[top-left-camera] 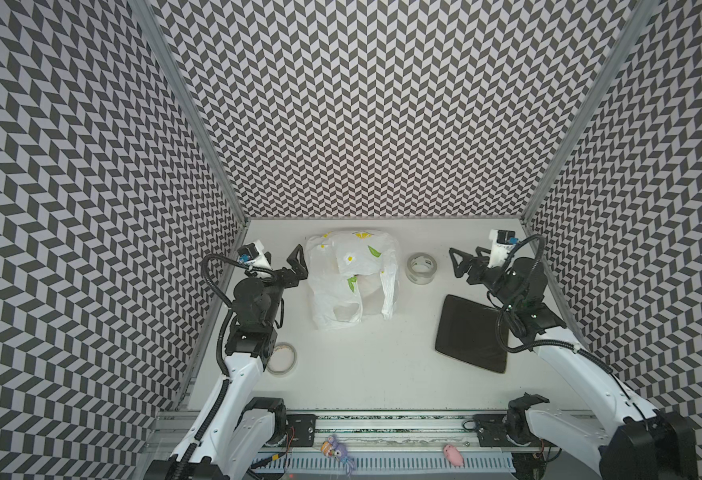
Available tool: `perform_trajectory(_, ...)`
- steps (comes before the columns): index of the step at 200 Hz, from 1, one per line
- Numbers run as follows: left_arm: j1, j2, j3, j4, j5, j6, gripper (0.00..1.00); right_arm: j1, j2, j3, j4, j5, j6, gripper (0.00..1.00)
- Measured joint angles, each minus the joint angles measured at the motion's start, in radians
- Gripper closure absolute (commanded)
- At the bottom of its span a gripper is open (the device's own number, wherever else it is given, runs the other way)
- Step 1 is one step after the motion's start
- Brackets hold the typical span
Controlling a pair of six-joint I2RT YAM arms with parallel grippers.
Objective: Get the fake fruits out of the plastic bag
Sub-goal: 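Reach both grippers toward the white lemon-print bag's opening, then pull the bag edge open with the left gripper while the right lifts away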
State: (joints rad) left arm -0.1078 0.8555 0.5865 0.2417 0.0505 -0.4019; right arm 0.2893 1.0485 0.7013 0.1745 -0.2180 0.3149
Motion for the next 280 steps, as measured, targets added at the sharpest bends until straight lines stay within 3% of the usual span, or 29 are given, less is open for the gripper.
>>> perform_trajectory(31,-0.147,-0.076,0.01,-0.213,0.004,-0.049,0.02,0.225,-0.015,0.002,-0.119,0.012,0.001,0.01)
perform_trajectory(66,-0.385,-0.143,0.009,-0.377,-0.1,-0.118,0.04,0.453,0.027,0.043,-0.201,0.087,0.006,0.03)
perform_trajectory(95,-0.541,-0.146,0.003,-0.45,-0.214,-0.172,0.04,0.573,0.112,0.103,-0.214,0.169,0.027,0.1)
perform_trajectory(117,-0.616,-0.107,0.001,-0.472,-0.293,-0.196,0.06,0.614,0.187,0.132,-0.223,0.237,0.053,0.23)
perform_trajectory(156,-0.668,0.012,0.001,-0.474,-0.346,-0.203,0.12,0.631,0.303,0.188,-0.281,0.323,0.105,0.72)
perform_trajectory(167,-0.677,0.045,0.001,-0.472,-0.35,-0.201,0.13,0.631,0.304,0.187,-0.288,0.339,0.121,0.78)
perform_trajectory(191,-0.694,0.122,0.001,-0.462,-0.352,-0.194,0.14,0.631,0.284,0.167,-0.284,0.353,0.144,0.85)
perform_trajectory(280,-0.717,0.476,0.126,-0.431,-0.394,-0.169,0.19,0.632,0.198,0.066,-0.237,0.326,0.208,0.86)
